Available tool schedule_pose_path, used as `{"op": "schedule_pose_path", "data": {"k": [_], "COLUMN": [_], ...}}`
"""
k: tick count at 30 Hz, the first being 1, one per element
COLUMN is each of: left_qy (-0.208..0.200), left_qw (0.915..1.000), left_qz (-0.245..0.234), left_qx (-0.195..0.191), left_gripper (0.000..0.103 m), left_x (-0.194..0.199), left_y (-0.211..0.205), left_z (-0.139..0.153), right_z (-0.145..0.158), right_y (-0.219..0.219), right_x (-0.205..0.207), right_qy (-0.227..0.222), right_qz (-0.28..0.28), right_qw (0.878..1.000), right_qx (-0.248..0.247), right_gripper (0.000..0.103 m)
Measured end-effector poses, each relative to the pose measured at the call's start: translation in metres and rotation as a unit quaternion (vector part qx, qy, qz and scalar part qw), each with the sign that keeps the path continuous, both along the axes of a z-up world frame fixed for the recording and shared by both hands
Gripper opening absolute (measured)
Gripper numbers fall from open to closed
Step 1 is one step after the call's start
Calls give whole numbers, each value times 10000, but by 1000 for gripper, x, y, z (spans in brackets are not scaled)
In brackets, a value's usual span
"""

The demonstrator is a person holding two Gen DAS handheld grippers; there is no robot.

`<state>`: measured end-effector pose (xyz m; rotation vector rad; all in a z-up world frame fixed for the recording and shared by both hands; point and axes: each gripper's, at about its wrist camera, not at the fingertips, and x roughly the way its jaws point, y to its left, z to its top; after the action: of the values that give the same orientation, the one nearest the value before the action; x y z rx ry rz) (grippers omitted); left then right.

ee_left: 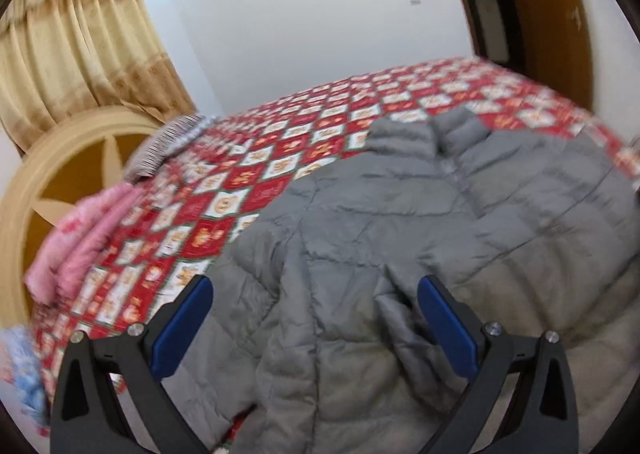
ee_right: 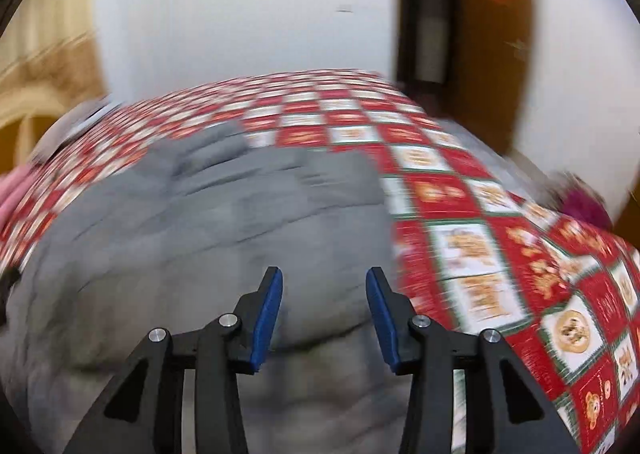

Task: Fold large clothes
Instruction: 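Fold the held sleeve across the jacket body with the right gripper, then release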

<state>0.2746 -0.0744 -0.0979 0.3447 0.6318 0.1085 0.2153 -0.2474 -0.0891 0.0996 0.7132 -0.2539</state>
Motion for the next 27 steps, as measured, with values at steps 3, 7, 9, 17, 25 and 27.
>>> {"op": "schedule_pose_path", "data": {"k": [3,7,9,17,25,27], "left_qy": [166,541,612,806,888,904], "left_qw": [9979,9964,9959,9950,9942,9940], "left_qz": [304,485,526,582,600,605], "left_qx": [539,437,402,63,-75,-141], "left_gripper": [103,103,103,103,103,103], "left_x": [16,24,24,26,28,28], "left_y": [5,31,35,43,45,46], "left_z": [-28,-53,-59,-67,-71,-71], "right_z": [-17,-38,-51,-56,-14,-23], "right_y": [-13,-2,4,9,61,77], "right_x": [21,38,43,37,17,23], "right_qy": [259,675,900,994,336,451], "right_qz": [113,400,466,620,1037,1317], "right_qw": [9995,9968,9945,9919,9930,9901], "right_qx": [171,-168,-251,-492,-453,-174], "right_gripper": [45,45,45,45,45,45]}}
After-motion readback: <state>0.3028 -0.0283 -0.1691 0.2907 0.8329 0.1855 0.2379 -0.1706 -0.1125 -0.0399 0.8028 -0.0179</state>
